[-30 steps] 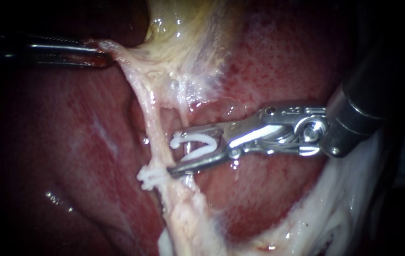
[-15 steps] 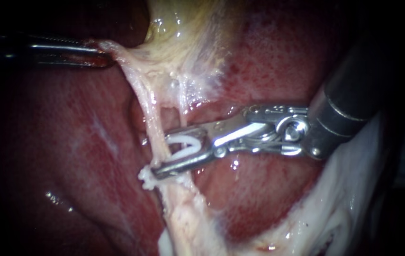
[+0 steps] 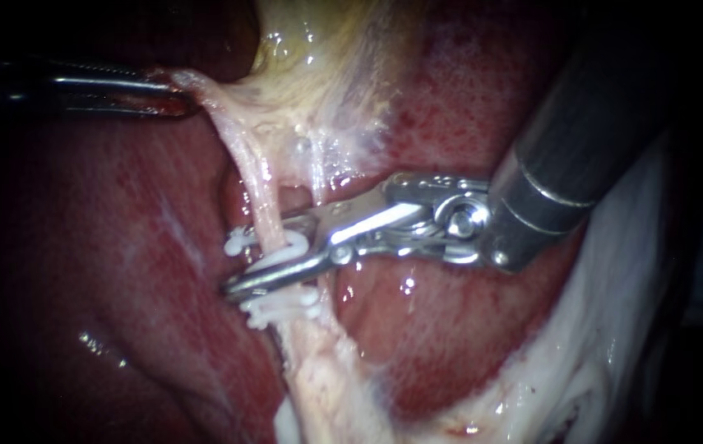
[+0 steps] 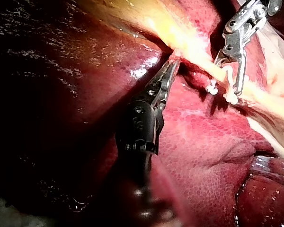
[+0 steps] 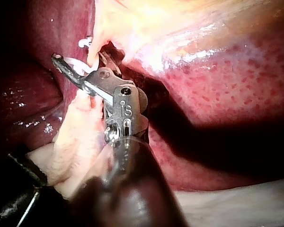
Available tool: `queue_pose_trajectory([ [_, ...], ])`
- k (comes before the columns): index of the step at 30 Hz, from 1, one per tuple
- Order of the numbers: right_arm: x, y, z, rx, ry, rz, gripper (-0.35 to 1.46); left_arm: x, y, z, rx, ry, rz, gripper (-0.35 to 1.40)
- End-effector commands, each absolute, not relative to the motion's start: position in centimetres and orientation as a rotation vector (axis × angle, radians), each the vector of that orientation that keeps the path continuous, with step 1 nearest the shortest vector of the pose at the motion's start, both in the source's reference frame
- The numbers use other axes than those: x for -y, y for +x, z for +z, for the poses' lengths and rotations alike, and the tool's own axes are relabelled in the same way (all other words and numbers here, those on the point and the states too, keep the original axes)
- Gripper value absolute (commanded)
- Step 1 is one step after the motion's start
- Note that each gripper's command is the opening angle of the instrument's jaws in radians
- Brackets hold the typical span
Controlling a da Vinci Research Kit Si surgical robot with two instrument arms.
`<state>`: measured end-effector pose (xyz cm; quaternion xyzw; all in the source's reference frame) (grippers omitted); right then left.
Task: Clipping third clip left tube
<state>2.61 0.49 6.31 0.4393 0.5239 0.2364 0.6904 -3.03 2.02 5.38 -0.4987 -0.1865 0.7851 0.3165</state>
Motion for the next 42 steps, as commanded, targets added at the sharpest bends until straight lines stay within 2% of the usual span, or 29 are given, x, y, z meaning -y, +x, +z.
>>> queue_pose_trajectory([
  [1,-0.51,2.62,6.27,-1.179,0.985,0.53,0.5,-2.02,-3.03,5.38,0.491,-1.313,2.067,-0.35],
  [15,-0.71,2.7,5.77,-1.195,1.006,0.554,0.49,-2.02,-3.03,5.39,0.491,-1.313,2.067,-0.35],
  [26,-0.7,2.67,5.72,-1.195,1.009,0.553,0.43,-2.01,-3.02,5.39,0.491,-1.313,2.068,-0.35],
  [37,-0.7,2.58,5.72,-1.191,1.02,0.558,0.22,-2.01,-3.02,5.39,0.491,-1.313,2.068,-0.35],
  [42,-0.71,2.58,5.71,-1.191,1.021,0.559,0.08,-2.01,-3.03,5.39,0.49,-1.313,2.068,-0.35],
])
